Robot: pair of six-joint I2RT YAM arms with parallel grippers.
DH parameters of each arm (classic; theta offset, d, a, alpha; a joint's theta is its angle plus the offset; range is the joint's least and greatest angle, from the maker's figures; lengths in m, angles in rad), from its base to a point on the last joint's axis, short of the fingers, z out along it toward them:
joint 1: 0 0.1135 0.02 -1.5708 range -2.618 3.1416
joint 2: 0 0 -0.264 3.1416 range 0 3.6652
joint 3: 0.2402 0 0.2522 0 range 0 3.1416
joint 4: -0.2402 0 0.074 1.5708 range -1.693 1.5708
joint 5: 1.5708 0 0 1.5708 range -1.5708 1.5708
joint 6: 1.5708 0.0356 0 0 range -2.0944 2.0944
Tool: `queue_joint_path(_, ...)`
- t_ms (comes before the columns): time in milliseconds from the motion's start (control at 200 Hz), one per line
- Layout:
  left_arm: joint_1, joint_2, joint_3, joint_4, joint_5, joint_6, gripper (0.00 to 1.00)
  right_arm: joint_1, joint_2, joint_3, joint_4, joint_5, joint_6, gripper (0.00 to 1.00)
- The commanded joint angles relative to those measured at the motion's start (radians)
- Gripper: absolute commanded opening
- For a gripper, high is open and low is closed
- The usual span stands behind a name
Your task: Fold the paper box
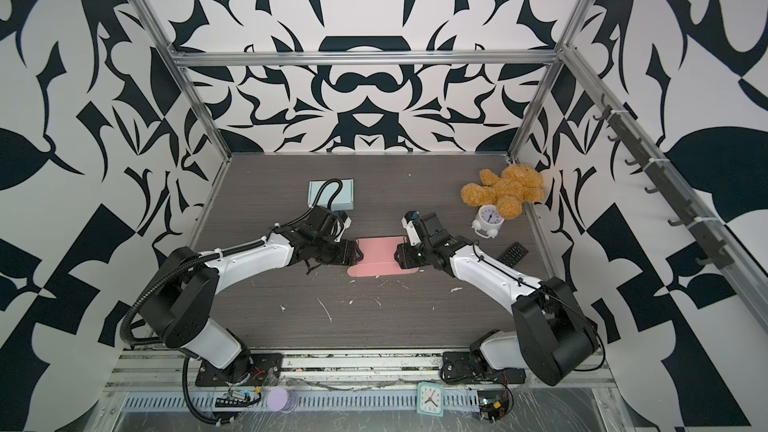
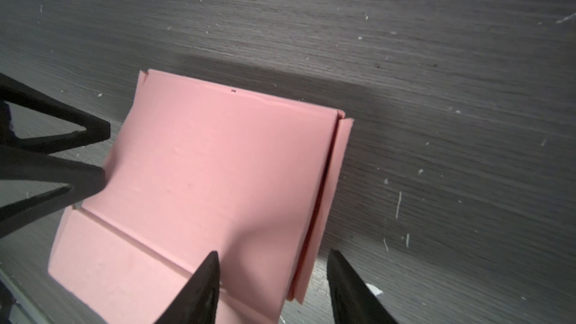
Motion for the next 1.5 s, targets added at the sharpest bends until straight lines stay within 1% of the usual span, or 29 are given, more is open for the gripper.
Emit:
queue_joint_path(0, 0.004, 0.015, -0.017, 0.016, 0.013, -0.012, 0.7, -0.003, 0.005, -0.006, 0.028, -0.012, 0.016, 0.57)
queue_joint_path(825, 0.004, 0.071, -0.019, 0.047, 0.024, -0.018, 0.64, -0.003, 0.073, -0.027, 0.061, -0.012, 0.025, 0.56)
queue_joint_path(1300, 0.004, 0.09, -0.021, 0.064, 0.024, -0.019, 0.62, -0.003, 0.086, -0.031, 0.066, -0.008, 0.022, 0.56)
queue_joint_path(1495, 0.004, 0.076, -0.016, 0.062, 0.017, -0.018, 0.62, -0.002, 0.066, -0.024, 0.05, -0.004, 0.024, 0.56)
